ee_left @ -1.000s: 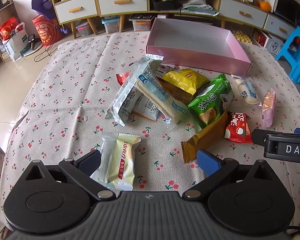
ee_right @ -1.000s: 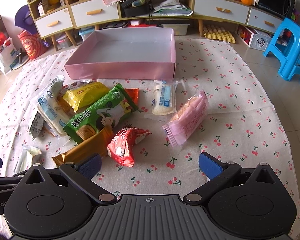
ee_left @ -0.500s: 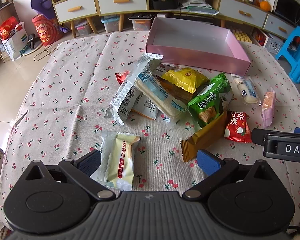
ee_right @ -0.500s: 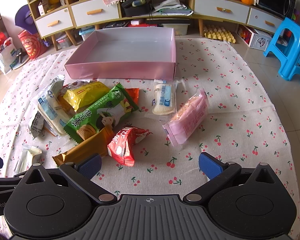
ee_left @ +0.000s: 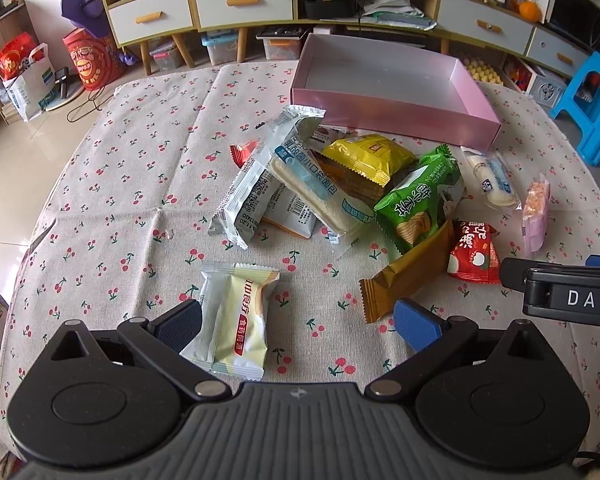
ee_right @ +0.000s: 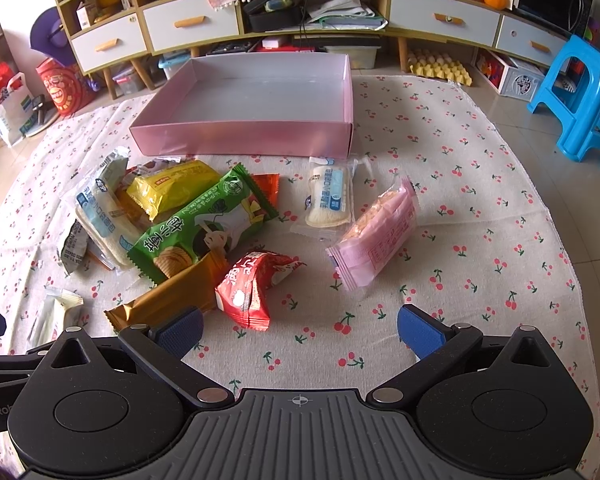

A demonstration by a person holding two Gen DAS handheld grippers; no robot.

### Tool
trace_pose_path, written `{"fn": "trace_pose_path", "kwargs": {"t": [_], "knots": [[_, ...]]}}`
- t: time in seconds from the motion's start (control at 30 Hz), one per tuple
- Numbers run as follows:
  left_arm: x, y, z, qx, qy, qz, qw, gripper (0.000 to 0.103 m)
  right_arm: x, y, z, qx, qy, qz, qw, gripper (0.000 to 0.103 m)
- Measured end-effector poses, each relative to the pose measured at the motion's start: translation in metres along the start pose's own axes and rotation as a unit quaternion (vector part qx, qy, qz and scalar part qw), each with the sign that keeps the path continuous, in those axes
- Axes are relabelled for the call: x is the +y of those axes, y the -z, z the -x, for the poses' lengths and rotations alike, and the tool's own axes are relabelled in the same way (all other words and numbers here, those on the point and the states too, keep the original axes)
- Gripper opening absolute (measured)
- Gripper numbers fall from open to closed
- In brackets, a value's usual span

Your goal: Organize snacks

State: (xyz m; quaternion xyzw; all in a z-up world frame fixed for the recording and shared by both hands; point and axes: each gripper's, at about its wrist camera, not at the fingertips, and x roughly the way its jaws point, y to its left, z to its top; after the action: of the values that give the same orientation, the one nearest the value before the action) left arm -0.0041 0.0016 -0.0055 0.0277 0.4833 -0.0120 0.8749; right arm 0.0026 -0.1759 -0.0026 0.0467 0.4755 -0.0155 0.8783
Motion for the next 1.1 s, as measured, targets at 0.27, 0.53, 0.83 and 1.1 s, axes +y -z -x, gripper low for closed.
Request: {"fn": "trace_pose_path", "kwargs": {"t": [0.27,0.53,0.83,1.1], "knots": [[0.000,0.000,0.000,0.000,0.000,0.000,1.0000,0.102,0.000,0.000,0.000,0.000,0.000,0.000,1.000,0.103],[0.000,0.000,0.000,0.001,0.000,0.000,1.0000,0.102,0.001,0.002,-0.001,0.002,0.000,0.000,1.000,0.103],[0.001,0.001,-0.001,0.004,0.001,0.002,1.0000,0.102,0.000,0.001,-0.002,0.006,0.002,-0.001,1.000,0.103],[0.010,-0.009,0.000,-0.007,0.008,-0.003,0.9999,0.102,-0.007,-0.008,0.001,0.011,-0.009,-0.017,1.000,0.103]]}}
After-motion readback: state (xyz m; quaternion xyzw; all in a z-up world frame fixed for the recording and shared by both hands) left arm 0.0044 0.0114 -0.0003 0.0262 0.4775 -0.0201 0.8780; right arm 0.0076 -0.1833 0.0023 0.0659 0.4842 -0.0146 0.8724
